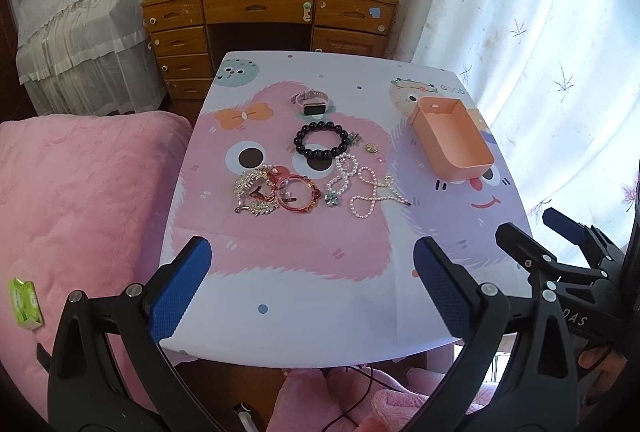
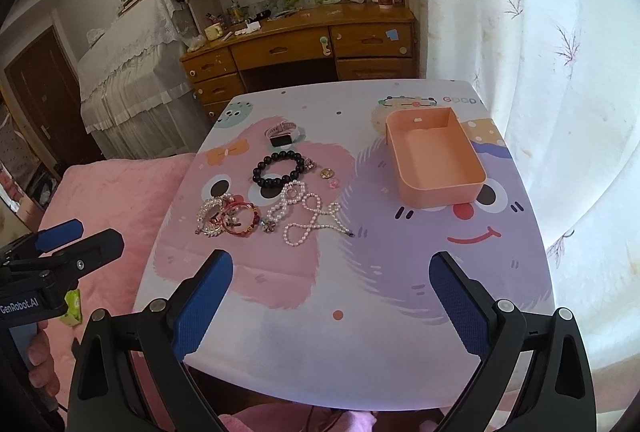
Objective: Organize jewelry
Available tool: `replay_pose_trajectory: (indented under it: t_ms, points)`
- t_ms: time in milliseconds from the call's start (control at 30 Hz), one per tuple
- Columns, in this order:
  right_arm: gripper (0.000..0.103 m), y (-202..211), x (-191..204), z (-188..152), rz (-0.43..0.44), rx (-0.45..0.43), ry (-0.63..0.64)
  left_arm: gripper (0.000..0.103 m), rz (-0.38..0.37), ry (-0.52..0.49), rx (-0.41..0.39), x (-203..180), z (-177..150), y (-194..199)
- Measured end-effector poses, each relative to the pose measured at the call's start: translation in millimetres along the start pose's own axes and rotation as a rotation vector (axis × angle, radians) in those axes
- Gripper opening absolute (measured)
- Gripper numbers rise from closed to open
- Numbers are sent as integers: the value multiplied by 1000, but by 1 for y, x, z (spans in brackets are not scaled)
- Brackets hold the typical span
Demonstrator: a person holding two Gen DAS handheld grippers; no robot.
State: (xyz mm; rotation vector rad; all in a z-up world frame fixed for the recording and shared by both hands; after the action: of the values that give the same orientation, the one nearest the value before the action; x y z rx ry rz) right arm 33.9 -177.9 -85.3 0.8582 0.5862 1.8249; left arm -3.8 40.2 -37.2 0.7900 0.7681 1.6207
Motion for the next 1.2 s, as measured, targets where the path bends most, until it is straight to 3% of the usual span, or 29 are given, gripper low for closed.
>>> replay_pose_trajectory:
  t_ms: [333, 567, 667, 867, 1200]
  points:
    - [100, -29, 18, 22, -88, 9, 54, 100, -48, 5, 7, 37, 27, -36]
    - [100, -34, 32, 37, -197, -15, 121, 100, -133, -145, -56, 39, 60, -60]
    - [100, -42, 37, 29, -225, 37, 156, 100, -151, -233, -86, 30, 63, -72]
    - [100, -66, 42, 1, -204, 128, 298, 100, -196, -390, -105, -1, 52, -98]
    - [100, -156, 27, -17, -79, 212, 553, 100, -110, -634, -184, -41, 35, -148]
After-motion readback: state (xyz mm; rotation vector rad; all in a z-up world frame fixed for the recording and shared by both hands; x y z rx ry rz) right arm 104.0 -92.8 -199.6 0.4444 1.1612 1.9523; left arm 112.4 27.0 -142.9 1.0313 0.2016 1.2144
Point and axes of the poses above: each gripper's, at about its wrist camera, not at the fingertips, and y roughly against the way its jaws point, x to its left, z to its top, the point moved 3 cm from there along -y, roughly the way its jaws point, and after that the axes turned 13 degrees about z, right-handed, at the moved point
